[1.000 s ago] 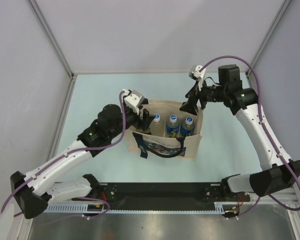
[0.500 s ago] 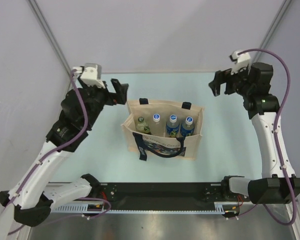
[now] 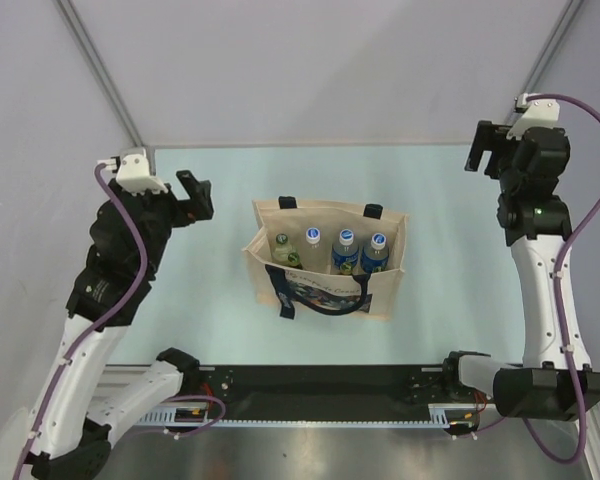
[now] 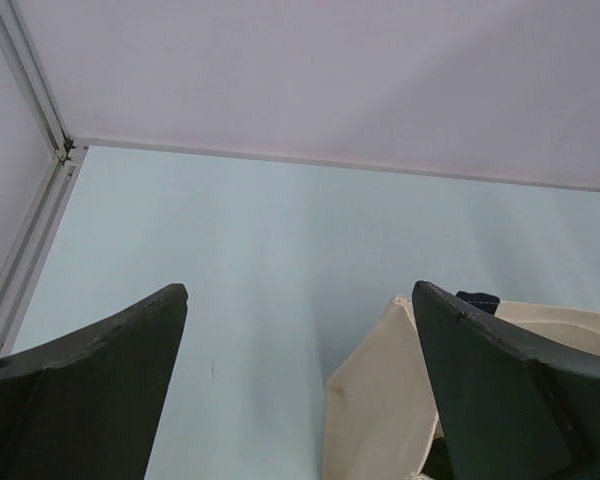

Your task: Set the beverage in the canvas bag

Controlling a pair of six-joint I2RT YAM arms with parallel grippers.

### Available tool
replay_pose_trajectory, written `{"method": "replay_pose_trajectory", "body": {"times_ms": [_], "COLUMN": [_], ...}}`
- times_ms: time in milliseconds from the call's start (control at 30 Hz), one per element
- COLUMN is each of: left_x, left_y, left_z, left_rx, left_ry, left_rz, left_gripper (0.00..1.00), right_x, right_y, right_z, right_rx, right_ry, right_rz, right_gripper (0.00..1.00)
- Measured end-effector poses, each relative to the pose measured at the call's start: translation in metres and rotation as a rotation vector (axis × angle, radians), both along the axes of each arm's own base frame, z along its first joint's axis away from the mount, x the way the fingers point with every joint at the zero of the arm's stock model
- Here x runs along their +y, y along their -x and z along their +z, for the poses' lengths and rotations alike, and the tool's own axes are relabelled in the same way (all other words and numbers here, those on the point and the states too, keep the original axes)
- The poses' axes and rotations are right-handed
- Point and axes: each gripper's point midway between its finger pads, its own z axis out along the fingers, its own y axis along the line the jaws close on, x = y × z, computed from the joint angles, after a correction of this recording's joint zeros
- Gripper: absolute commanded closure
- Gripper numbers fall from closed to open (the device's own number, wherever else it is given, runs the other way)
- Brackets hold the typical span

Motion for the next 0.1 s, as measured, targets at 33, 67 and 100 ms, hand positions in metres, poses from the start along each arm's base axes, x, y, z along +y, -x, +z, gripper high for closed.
{"method": "replay_pose_trajectory", "body": {"times_ms": [33,67,100], "left_x": [0.0004,0.0007,0.0008], "left_y": [0.0006,0.0009,0.001], "left_z": [-0.0023,-0.0035,-0.0052], "left_rx": [0.005,0.007,0.012], "left_ry": [-0.001,-0.002,-0.003], "left_rz": [0.0,0.001,0.001], "left_gripper": [0.0,0.0,0.0], "right_x": [-0.0016,-0.0031,-0.0044], "right_y": [0.0013,0.0023,0.0027], "right_z": [0.0013,0.0022,0.0025], "right_rx": [-0.003,-0.006,-0.006], "right_ry": [0.002,0.003,0.005], "right_rz": [-0.009,-0.019,-0.026], "right_gripper": [0.0,0.0,0.0]}}
